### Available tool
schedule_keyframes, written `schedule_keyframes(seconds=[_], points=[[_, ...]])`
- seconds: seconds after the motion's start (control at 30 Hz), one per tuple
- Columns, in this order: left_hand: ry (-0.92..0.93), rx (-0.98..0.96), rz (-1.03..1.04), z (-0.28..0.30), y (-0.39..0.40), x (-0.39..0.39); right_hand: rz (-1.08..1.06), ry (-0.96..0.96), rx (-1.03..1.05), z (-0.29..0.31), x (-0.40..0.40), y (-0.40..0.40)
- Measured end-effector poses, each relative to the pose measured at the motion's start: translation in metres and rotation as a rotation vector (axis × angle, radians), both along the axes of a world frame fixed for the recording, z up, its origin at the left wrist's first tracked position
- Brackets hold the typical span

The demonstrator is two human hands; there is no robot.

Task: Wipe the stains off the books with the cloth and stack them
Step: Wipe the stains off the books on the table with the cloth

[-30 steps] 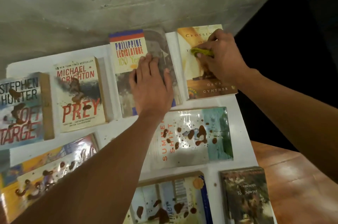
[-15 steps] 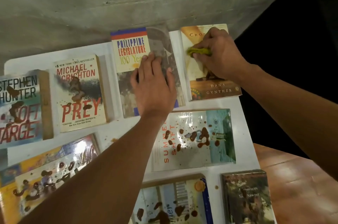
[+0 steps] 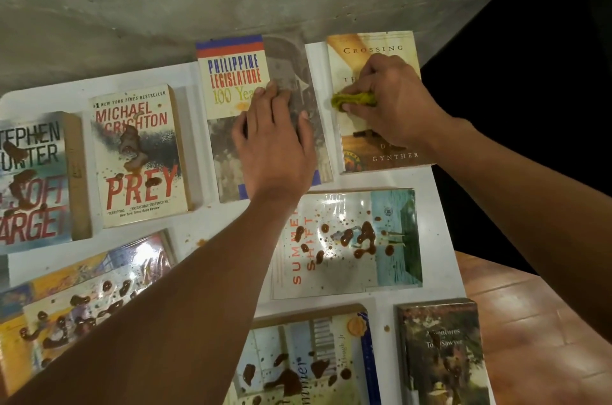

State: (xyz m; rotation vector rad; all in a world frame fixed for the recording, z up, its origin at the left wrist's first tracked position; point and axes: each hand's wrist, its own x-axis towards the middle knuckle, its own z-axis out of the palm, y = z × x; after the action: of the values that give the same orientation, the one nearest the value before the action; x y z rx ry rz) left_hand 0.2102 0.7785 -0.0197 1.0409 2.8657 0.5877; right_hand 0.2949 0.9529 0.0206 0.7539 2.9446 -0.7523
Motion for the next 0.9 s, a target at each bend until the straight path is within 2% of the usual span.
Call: schedule_keyframes(seconds=[0.27,0.67,0.9], points=[[-0.017,-0.007,-0.003,0.001,0.001,0.002,0.032,-0.024,-0.039,0.0,0.052,-0.028],[-0.02,0.001,0.003,0.0,0.001,0.002,-0.141,0.065,0.046,-0.012,-0.049,0.024],[-0.028,0.001,0.004,0.002,0.001,0.002,-0.15,0.065,0.097,-0.013,-0.064,0.038]])
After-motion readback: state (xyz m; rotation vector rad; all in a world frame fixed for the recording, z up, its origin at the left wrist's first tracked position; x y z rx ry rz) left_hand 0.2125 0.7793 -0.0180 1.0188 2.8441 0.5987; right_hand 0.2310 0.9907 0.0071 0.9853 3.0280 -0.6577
